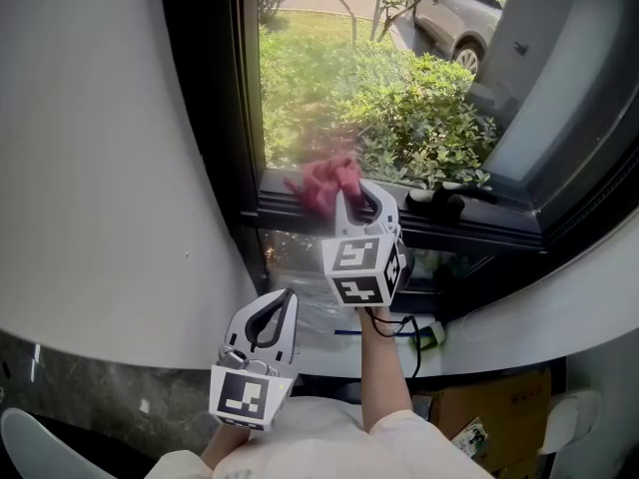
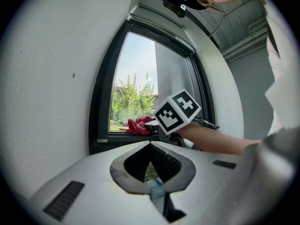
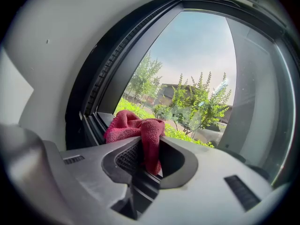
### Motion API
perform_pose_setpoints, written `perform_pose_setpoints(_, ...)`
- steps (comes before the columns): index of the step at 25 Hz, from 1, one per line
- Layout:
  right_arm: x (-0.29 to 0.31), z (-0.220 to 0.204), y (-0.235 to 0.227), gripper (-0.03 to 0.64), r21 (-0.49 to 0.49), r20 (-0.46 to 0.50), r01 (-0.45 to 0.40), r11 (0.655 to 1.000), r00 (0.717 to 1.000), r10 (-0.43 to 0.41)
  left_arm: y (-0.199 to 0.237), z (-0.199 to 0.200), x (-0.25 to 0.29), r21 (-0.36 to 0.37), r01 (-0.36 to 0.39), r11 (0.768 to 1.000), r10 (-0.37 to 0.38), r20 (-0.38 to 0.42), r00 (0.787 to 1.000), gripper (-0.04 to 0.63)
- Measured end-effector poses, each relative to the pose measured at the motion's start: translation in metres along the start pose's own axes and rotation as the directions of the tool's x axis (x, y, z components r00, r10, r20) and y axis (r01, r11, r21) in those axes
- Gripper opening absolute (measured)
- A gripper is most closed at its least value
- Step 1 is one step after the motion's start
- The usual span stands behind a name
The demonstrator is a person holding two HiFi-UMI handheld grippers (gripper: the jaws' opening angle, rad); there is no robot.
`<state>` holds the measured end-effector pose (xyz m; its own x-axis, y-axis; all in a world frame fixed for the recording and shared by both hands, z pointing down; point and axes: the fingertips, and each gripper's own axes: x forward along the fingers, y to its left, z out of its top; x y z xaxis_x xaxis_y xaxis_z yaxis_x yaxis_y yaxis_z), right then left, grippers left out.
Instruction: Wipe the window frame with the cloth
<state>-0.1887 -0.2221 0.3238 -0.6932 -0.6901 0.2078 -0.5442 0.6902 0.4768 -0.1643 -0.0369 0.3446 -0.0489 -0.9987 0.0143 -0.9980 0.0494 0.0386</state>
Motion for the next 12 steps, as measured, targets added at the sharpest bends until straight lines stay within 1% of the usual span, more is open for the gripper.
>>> perform_pose_setpoints(8,-0.0022,-0.0037,-0.0056,0.091,0.01,-0.002,0.01,1.0,1.0,-0.01,-0.0009,-0.0005,0.0004,-0.003,-0.001,1.0,0.001,-0.001,1.0,0.008)
perform_pose_setpoints(12,-0.0027,-0.0048,-0.0075,0.091,0.015,0.001,0.013,1.0,1.0,-0.013,-0.0012,-0.0037,0.0003,0.002,0.0,1.0,0.0,-0.022,1.0,0.008)
